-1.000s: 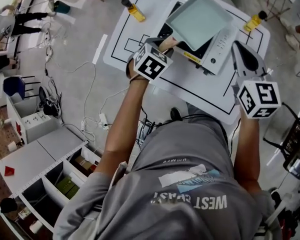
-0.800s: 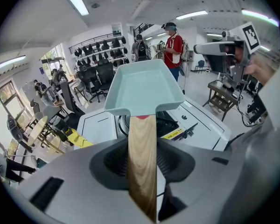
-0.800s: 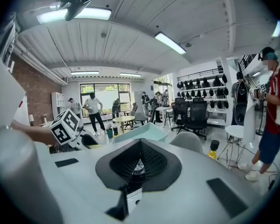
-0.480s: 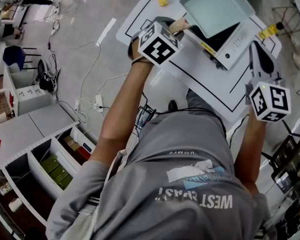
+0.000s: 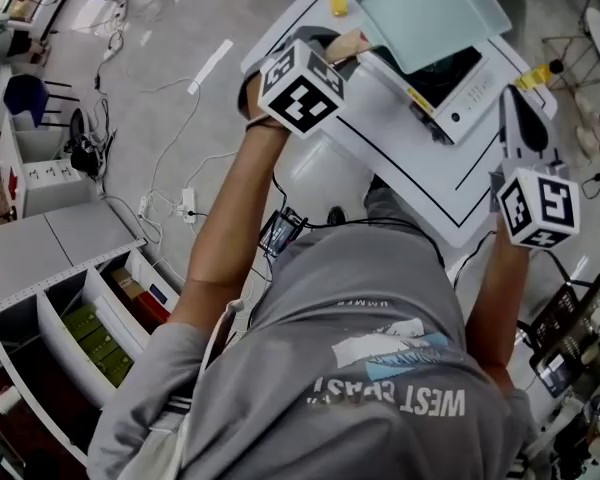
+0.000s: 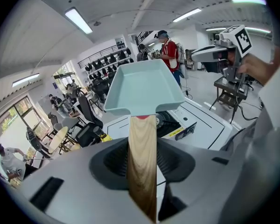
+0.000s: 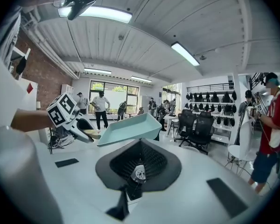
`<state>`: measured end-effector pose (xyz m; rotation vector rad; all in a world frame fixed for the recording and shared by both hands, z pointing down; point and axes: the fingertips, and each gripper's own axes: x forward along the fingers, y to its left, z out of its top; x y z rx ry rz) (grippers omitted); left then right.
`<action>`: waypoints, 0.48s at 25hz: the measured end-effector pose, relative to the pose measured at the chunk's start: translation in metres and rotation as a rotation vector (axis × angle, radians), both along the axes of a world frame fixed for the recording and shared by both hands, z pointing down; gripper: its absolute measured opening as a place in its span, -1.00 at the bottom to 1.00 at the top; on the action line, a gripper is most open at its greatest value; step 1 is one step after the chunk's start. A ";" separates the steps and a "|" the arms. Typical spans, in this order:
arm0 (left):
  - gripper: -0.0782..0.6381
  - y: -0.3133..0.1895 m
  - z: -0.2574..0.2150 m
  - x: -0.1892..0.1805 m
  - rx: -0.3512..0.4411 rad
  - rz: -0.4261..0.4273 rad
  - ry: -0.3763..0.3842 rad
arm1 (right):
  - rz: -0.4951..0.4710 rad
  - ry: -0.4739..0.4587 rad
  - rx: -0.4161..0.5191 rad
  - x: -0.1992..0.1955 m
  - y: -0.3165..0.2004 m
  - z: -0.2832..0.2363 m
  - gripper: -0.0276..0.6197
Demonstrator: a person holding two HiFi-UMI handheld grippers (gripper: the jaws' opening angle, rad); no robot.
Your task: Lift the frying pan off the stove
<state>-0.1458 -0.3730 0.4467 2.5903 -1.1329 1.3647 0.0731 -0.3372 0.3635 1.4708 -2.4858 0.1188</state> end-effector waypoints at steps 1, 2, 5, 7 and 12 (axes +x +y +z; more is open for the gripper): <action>-0.37 0.003 -0.004 -0.003 0.007 -0.001 -0.001 | -0.004 0.001 0.007 -0.003 0.002 -0.004 -0.88; -0.37 0.006 -0.007 -0.005 0.012 -0.002 -0.001 | -0.008 0.001 0.013 -0.005 0.003 -0.007 -0.88; -0.37 0.012 -0.016 -0.012 0.028 -0.008 -0.002 | -0.016 0.005 0.035 -0.012 0.007 -0.017 -0.88; -0.37 0.018 -0.020 -0.019 0.037 -0.015 -0.011 | -0.021 0.009 0.048 -0.016 0.011 -0.022 -0.88; -0.37 0.032 -0.025 -0.030 0.051 -0.031 -0.019 | -0.034 0.050 0.083 -0.022 0.023 -0.035 -0.89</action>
